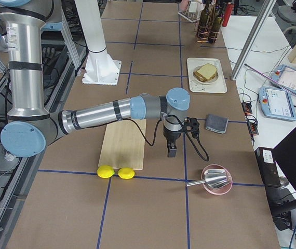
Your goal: Make sandwich and place on tray
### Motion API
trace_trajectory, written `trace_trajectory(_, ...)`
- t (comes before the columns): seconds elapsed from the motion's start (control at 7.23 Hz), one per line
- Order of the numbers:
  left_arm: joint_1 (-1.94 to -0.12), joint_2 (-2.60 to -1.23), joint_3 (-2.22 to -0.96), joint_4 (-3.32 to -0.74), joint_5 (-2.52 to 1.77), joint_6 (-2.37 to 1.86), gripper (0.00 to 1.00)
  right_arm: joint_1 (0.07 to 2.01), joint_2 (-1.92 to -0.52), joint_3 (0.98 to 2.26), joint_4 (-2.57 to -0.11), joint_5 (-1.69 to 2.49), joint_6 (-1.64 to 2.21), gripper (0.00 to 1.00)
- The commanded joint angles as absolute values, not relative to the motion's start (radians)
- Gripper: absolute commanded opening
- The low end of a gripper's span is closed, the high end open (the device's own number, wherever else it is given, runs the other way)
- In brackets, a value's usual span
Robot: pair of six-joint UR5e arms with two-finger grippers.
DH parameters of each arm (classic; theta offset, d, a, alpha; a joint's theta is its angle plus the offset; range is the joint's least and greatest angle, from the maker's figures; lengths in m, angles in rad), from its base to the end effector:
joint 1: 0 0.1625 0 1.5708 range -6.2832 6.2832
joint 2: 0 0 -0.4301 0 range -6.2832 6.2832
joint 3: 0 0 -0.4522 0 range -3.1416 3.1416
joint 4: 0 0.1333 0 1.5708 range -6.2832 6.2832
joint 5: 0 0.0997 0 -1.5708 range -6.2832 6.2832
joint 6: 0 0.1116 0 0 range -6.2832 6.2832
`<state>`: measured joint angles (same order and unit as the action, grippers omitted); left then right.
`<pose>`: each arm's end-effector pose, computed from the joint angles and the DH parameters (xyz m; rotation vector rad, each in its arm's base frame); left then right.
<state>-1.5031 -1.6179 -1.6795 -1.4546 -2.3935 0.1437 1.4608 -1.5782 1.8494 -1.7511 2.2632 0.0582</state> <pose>-0.0129 -0.5718 0.5939 0.0687 0.8223 0.2156 0.0025 -0.5431 0.5479 0.0288 -0.6970 -0.0812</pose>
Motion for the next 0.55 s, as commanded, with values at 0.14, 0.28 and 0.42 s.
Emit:
trace_trajectory(0.14,-1.5,-1.626,-1.666,-1.457,-2.421,0.141,1.0,1.438,-1.577,1.848,-1.736,2.267,0.057,1.0)
trace_trajectory(0.28,-1.5,-1.626,-1.666,-1.457,-2.424,0.14,1.0,1.418,-1.577,1.844,-1.735,2.264,0.057,1.0)
trace_trajectory(0.42,-1.5,-1.628,-1.658,-1.459,-2.422,0.14,1.0,1.416,-1.575,1.833,-1.735,2.261,0.057,1.0)
